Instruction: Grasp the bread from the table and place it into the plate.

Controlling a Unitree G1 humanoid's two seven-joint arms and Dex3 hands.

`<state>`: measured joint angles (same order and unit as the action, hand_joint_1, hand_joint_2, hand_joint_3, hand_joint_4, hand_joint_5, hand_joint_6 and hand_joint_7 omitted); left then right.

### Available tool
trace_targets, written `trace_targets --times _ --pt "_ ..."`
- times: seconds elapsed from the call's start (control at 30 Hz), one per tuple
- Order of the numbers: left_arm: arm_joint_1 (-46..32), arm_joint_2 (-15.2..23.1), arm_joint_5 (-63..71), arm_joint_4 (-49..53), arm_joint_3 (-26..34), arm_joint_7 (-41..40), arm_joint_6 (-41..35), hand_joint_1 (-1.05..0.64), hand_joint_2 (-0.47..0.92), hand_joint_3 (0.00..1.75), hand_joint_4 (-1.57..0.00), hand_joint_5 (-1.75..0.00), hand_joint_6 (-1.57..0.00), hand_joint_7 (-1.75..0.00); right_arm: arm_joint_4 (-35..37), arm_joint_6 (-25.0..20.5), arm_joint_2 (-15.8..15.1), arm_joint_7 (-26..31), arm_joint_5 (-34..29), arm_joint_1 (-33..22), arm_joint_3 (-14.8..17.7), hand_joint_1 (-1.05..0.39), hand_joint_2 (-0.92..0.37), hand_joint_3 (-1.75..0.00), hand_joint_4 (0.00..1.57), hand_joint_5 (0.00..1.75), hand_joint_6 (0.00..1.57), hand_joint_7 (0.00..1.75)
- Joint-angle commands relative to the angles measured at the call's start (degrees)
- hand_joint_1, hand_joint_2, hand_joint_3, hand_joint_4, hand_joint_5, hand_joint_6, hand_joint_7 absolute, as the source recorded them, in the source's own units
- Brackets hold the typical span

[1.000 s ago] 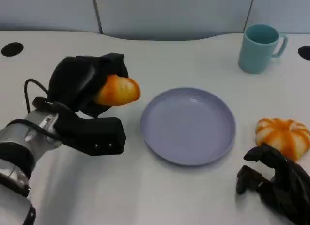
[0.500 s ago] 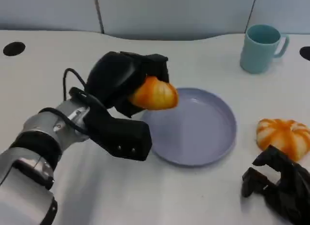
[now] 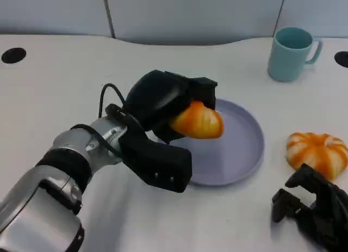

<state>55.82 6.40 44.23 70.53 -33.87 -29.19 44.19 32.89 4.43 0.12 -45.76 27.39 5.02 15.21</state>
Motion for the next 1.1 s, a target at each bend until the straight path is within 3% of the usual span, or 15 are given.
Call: trace_targets --times 0.03,0.2,0.23,0.27,0.3,0.33,0.4,0.5,0.67,0.73,0.93,1.1 --pt "1.45 0.54 0.14 0.32 -0.13 0.00 -0.06 -0.27 0.64 1.00 -0.96 -1.75 -0.77 -1.75 -0.34 -0.15 -0.93 -0.18 0.74 -0.64 0.45 -0.57 -0.92 -0.36 0.67 1.75 0.56 1.41" --pt "1.72 -0.97 1.08 1.15 -1.21 0.37 -2.74 -0.26 0.64 1.00 -0.96 -1.75 -0.77 -1.75 -1.50 -0.04 -0.51 0.43 0.45 -1.25 0.11 -0.58 -0.92 -0.35 0.66 1.74 0.55 1.40" --pt "2.10 -1.39 -0.25 1.83 -0.69 5.55 -3.63 -0.25 0.64 1.00 -0.96 -1.75 -0.77 -1.75 -2.18 -0.60 -0.41 0.68 0.52 -1.51 -0.06 -0.58 -0.92 -0.35 0.65 1.74 0.55 1.39" --pt "2.36 -1.58 -1.40 2.22 -0.21 9.55 -4.17 -0.32 0.73 0.74 -0.73 -1.46 -0.61 -1.23 -2.68 -1.07 -0.35 0.85 0.59 -1.69 -0.18 -0.58 -0.92 -0.33 0.65 1.73 0.57 1.38" --pt "2.50 -1.58 -2.37 2.32 0.25 12.95 -4.31 -0.35 0.82 0.50 -0.63 -1.29 -0.59 -0.82 -2.99 -1.50 -0.39 0.93 0.64 -1.78 -0.25 -0.59 -0.92 -0.32 0.66 1.73 0.58 1.37" --pt "2.54 -1.57 -2.97 2.23 0.61 15.16 -4.45 -0.45 0.88 0.35 -0.45 -0.98 -0.50 -0.48 -3.24 -1.81 -0.41 1.01 0.66 -1.86 -0.30 -0.59 -0.92 -0.30 0.66 1.72 0.58 1.36" --pt "2.41 -1.52 -3.44 1.76 0.95 16.79 -4.67 -0.50 0.91 0.26 -0.36 -0.79 -0.45 -0.29 -3.51 -2.09 -0.42 1.11 0.63 -1.94 -0.31 -0.60 -0.92 -0.30 0.66 1.72 0.59 1.35" --pt "2.59 -1.68 -4.42 1.47 1.52 21.71 -6.47 -0.68 0.92 0.34 -0.16 -0.62 -0.30 -0.15 -3.53 -2.12 -0.23 1.68 0.49 -1.94 -0.22 -0.61 -0.92 -0.27 0.67 1.71 0.61 1.32" --pt "2.64 -1.59 -4.71 0.69 1.44 24.03 -7.57 -0.71 0.92 0.36 -0.13 -0.58 -0.28 -0.12 -3.94 -2.52 -0.24 1.88 0.60 -2.13 -0.36 -0.61 -0.92 -0.27 0.68 1.70 0.62 1.31" --pt "2.95 -1.52 -4.31 0.42 1.03 25.39 -8.36 -0.87 0.92 0.47 -0.03 -0.39 -0.16 -0.06 -4.40 -3.02 -0.26 1.98 0.65 -2.31 -0.47 -0.60 -0.92 -0.27 0.68 1.70 0.62 1.29" --pt "3.28 -0.92 -3.13 -0.31 -0.26 26.60 -9.90 -1.02 0.92 0.61 0.00 -0.04 -0.04 -0.02 -4.80 -3.42 -0.44 2.29 0.30 -2.40 -0.55 -0.61 -0.92 -0.26 0.69 1.70 0.63 1.28" --pt "2.63 0.90 -4.32 -1.94 0.39 27.22 -8.93 -1.04 0.92 0.63 0.00 0.00 -0.01 0.00 -4.51 -3.18 -0.52 1.75 0.48 -2.25 -0.52 -0.61 -0.92 -0.28 0.67 1.71 0.63 1.29"
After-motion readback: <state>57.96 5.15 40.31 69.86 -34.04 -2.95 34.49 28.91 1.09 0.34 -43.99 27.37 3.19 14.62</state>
